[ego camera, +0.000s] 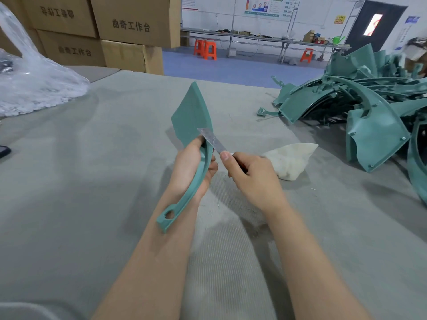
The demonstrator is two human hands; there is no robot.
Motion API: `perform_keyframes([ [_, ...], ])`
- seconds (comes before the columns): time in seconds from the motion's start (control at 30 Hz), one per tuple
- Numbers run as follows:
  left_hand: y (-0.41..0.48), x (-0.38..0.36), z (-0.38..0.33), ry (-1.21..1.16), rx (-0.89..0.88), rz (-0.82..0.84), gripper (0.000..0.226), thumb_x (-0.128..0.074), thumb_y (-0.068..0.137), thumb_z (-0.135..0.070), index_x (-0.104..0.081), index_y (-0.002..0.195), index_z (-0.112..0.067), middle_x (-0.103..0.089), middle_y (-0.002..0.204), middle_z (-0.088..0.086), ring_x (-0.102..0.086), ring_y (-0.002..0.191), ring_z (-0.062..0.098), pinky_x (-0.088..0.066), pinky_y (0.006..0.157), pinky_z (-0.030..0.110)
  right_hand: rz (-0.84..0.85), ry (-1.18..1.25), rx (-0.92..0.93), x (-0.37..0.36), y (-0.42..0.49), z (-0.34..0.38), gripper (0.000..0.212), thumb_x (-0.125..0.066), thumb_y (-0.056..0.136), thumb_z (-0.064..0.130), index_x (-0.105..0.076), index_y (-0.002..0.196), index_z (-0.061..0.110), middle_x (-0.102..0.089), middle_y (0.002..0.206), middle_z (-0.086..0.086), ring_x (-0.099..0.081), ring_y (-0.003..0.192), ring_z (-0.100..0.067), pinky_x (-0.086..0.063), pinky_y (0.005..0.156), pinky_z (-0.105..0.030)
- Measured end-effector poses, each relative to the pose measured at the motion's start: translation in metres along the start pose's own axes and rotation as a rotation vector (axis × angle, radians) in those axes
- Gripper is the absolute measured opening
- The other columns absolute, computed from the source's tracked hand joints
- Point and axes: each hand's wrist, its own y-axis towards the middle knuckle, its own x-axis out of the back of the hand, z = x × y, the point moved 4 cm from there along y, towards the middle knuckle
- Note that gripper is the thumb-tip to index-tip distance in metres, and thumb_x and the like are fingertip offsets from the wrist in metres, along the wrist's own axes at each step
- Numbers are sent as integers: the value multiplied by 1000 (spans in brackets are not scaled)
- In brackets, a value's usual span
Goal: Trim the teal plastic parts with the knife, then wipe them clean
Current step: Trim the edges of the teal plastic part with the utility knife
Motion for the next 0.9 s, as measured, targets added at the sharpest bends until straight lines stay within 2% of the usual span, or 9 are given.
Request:
perform_keyframes([
  [0.13, -1, 0, 0, -38, -11, -27, 25, -48, 95, -7, -46, 71, -12, -36, 60, 0, -33, 36, 6, -29, 32, 14, 32, 22, 12, -2, -1, 2, 53, -48, 96, 45, -49, 64, 3, -54, 62, -20, -49, 60, -34, -44, 61, -44],
  [0.23, -1, 4, -2, -111, -47, -53, 27, -48, 96, -7, -46, 69, -12, -43, 59, -1, -42, 34, 5, -37, 37, 12, 97, 0, 65, -9, -3, 9, 53, -48, 96, 45, -51, 65, 3, -54, 61, -16, -48, 59, -27, -40, 59, -41],
  [0.37, 1, 9, -3, -150, -5, 13, 30, -44, 99, -16, -42, 69, -16, -32, 64, -3, -35, 42, 4, -32, 39, 14, 160, -2, 93, -18, -7, 15, 50, -50, 96, 44, -50, 65, 4, -47, 55, -9, -43, 56, -24, -36, 57, -39],
  [0.43, 3, 12, -4, -164, 25, 10, 28, -44, 99, -18, -43, 72, -15, -30, 64, -2, -32, 46, 5, -31, 38, 14, 173, 8, 97, -19, -8, 17, 48, -52, 96, 42, -46, 60, 12, -39, 50, 0, -37, 52, -16, -32, 54, -36],
  [0.53, 6, 17, -6, -172, 40, -29, 27, -43, 99, -19, -41, 73, -15, -32, 58, -4, -33, 35, 3, -28, 33, 11, 198, 22, 116, -24, -11, 22, 49, -54, 96, 41, -35, 53, 26, -35, 44, 6, -34, 46, -10, -25, 50, -26],
  [0.63, 11, 22, -13, -35, 27, -113, 31, -42, 101, -21, -39, 70, -16, -36, 44, -7, -33, 27, 2, -27, 29, 13, 232, 29, 148, -29, -14, 27, 50, -53, 96, 42, -31, 54, 26, -31, 45, 5, -32, 47, -10, -26, 50, -29],
  [0.7, 12, 21, -16, -79, 64, -124, 31, -41, 101, -22, -40, 70, -16, -35, 37, -9, -32, 25, 1, -23, 28, 11, 257, 16, 177, -31, -17, 31, 50, -52, 96, 44, -31, 56, 24, -30, 47, 4, -32, 48, -11, -29, 51, -33],
  [0.83, 10, 23, -19, -209, 74, -130, 27, -43, 102, -23, -48, 76, -15, -37, 61, -9, -37, 29, 2, -25, 31, 9, 332, 46, 235, -37, -24, 39, 48, -52, 96, 44, -35, 58, 21, -30, 49, 5, -32, 50, -10, -28, 50, -29],
  [0.9, 11, 24, -19, -199, 54, -134, 26, -43, 101, -22, -47, 77, -15, -36, 63, -9, -37, 30, 2, -25, 32, 8, 347, 76, 242, -37, -25, 40, 48, -53, 96, 42, -34, 58, 21, -29, 50, 6, -31, 50, -8, -25, 49, -25],
])
